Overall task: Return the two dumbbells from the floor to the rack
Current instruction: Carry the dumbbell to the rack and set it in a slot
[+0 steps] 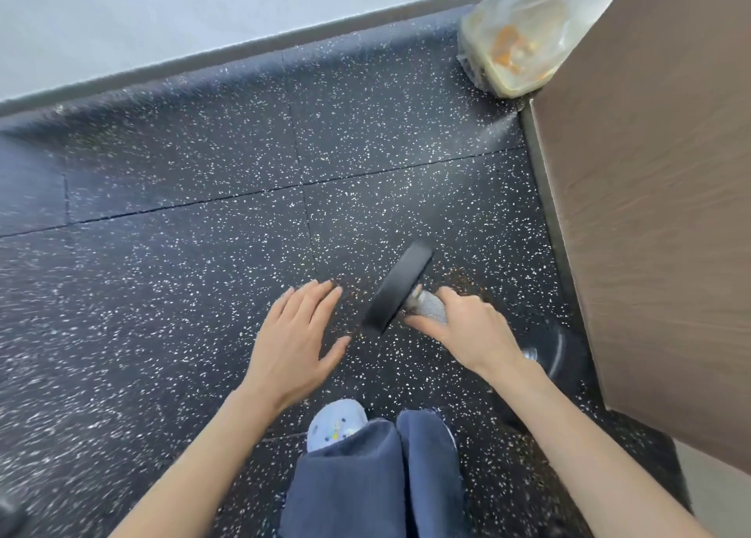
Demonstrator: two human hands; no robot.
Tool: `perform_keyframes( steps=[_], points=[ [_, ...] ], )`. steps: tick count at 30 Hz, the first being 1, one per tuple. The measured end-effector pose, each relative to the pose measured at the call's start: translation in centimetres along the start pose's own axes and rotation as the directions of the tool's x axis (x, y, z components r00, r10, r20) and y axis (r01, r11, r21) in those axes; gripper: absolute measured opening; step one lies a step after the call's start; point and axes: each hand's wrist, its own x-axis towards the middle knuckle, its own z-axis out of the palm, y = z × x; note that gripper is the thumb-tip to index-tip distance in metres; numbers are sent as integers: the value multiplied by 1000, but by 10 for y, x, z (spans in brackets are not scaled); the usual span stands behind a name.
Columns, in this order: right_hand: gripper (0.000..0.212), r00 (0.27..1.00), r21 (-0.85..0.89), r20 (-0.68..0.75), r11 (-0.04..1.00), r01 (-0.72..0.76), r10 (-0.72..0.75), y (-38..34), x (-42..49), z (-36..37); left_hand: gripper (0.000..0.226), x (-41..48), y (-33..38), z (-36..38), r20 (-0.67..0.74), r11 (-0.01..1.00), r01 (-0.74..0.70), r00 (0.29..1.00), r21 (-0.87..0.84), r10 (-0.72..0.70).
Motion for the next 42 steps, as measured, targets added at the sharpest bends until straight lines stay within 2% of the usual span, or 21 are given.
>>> perform_keyframes(
  steps=[4, 10, 15, 18, 23, 32, 37, 42],
  points=[
    [43, 997, 13, 66, 1000, 25, -26, -45, -56, -54, 62, -44, 14, -70, 4, 1000, 6, 1000, -13, -6],
    [54, 980, 35, 183, 997, 72, -77, -114, -121, -161, 63, -107, 20, -190, -16, 998, 61, 998, -13, -61],
    [52, 962, -190, 181, 952, 240, -206, -171, -173, -266, 62, -156, 32, -299, -70, 996, 84, 994, -8, -85],
    [48, 936, -350, 179, 869, 350, -304, -206, -205, -331, 62, -182, 44, -360, -120, 996, 92, 989, 8, -90],
    [56, 899, -517, 153, 742, 427, -411, -256, -252, -416, 63, -224, 58, -447, -244, 980, 200, 950, -13, -197],
    [39, 746, -626, 249, 485, 611, -617, -341, -315, -515, 66, -296, 76, -548, -409, 927, 372, 838, -57, -361],
    [24, 613, -626, 253, 356, 694, -748, -390, -338, -539, 66, -332, 77, -581, -483, 896, 443, 780, -20, -397],
    [24, 495, -620, 240, 261, 740, -835, -443, -355, -545, 64, -370, 64, -604, -536, 837, 546, 701, -19, -470]
  ],
)
